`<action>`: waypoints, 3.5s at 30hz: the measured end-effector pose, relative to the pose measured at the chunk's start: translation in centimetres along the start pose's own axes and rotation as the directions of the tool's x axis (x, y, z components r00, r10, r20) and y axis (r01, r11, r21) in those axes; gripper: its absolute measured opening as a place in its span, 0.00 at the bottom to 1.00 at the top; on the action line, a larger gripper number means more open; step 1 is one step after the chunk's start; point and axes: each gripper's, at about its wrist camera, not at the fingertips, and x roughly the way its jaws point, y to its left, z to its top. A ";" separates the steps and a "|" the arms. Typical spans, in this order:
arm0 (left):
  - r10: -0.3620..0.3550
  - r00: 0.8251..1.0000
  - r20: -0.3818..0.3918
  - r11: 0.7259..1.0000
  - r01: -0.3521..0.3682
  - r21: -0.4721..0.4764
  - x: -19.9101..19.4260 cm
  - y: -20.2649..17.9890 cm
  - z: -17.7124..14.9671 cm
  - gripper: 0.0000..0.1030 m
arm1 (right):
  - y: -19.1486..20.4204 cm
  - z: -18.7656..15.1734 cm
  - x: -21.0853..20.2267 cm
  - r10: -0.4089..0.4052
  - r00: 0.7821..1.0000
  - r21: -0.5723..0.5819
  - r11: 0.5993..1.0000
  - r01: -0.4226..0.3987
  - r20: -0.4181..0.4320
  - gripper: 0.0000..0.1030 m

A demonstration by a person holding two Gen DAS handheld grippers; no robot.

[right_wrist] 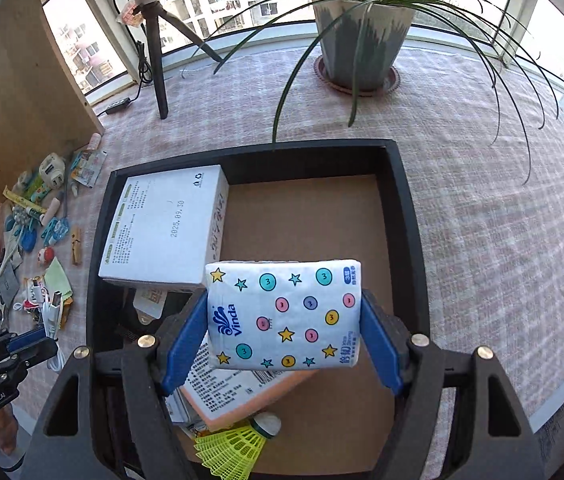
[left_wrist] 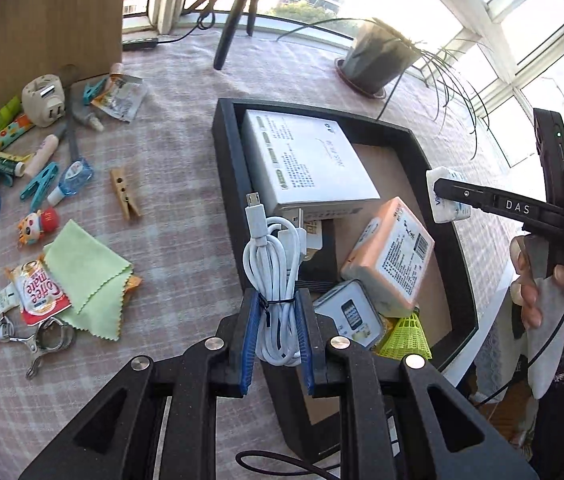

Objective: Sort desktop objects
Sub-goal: 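Carry the tissue pack and cable over the tray and open both grippers, then grasp the light green cloth with the right gripper while the left gripper grasps another white cable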

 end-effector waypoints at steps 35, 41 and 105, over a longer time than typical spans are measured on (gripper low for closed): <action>0.076 0.994 0.074 0.996 -0.079 0.046 -1.5 -3.0 1.2 0.43 | 0.3 -1.5 -1.2 0.001 1.000 -0.015 1.000 -0.001 0.000 0.71; 0.095 0.991 0.092 0.995 -0.098 0.029 -2.1 -2.2 1.0 0.43 | 2.4 -1.4 -1.4 0.034 0.999 -0.055 0.998 -0.033 0.008 0.71; 0.416 0.906 -0.078 0.908 -0.418 -0.014 -3.9 24.4 -6.7 0.09 | 34.0 -1.4 12.0 0.153 0.952 -0.512 0.814 -0.274 -0.265 0.04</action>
